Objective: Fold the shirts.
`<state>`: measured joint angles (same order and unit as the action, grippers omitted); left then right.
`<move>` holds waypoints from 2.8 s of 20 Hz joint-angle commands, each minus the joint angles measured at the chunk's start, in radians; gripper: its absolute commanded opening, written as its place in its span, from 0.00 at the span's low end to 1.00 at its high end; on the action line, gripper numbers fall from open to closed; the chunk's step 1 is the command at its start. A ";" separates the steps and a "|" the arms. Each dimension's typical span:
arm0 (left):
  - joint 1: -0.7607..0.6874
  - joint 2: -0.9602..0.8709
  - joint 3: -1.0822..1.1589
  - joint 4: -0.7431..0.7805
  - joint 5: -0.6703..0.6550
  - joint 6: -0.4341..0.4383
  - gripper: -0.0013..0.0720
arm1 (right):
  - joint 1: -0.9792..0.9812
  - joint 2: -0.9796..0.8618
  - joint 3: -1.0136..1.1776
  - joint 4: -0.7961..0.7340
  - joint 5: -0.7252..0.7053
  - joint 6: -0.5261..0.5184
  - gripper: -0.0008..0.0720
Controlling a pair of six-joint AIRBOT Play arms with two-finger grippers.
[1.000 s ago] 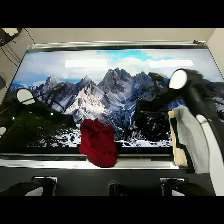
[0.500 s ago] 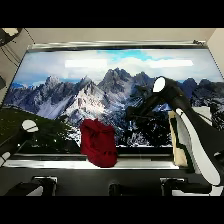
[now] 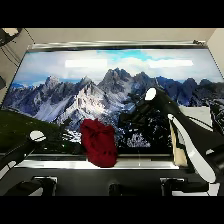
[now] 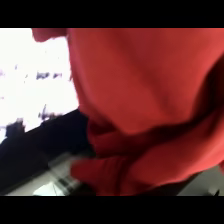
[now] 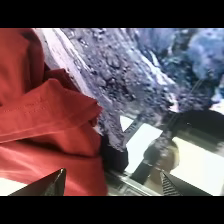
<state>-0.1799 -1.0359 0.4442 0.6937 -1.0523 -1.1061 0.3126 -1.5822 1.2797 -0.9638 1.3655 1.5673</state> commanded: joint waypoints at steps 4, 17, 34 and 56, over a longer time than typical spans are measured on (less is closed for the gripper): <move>-0.021 0.002 -0.006 -0.032 0.043 0.006 0.05 | 0.084 -0.074 -0.043 0.219 -0.087 -0.093 0.99; -0.015 0.027 0.016 0.014 0.020 0.006 0.05 | 0.108 -0.080 -0.033 0.212 -0.256 -0.106 0.07; 0.393 0.472 0.972 0.499 -0.055 -0.367 0.05 | 0.108 0.816 0.267 -0.688 -0.385 0.153 0.07; 0.392 0.531 0.846 0.821 -0.268 -0.480 0.05 | 0.108 0.964 0.005 -0.623 0.408 0.346 0.07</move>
<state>0.2115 -0.5011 1.4582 1.5402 -1.2869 -1.6001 0.4217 -0.5987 1.4345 -1.6905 1.6432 1.8713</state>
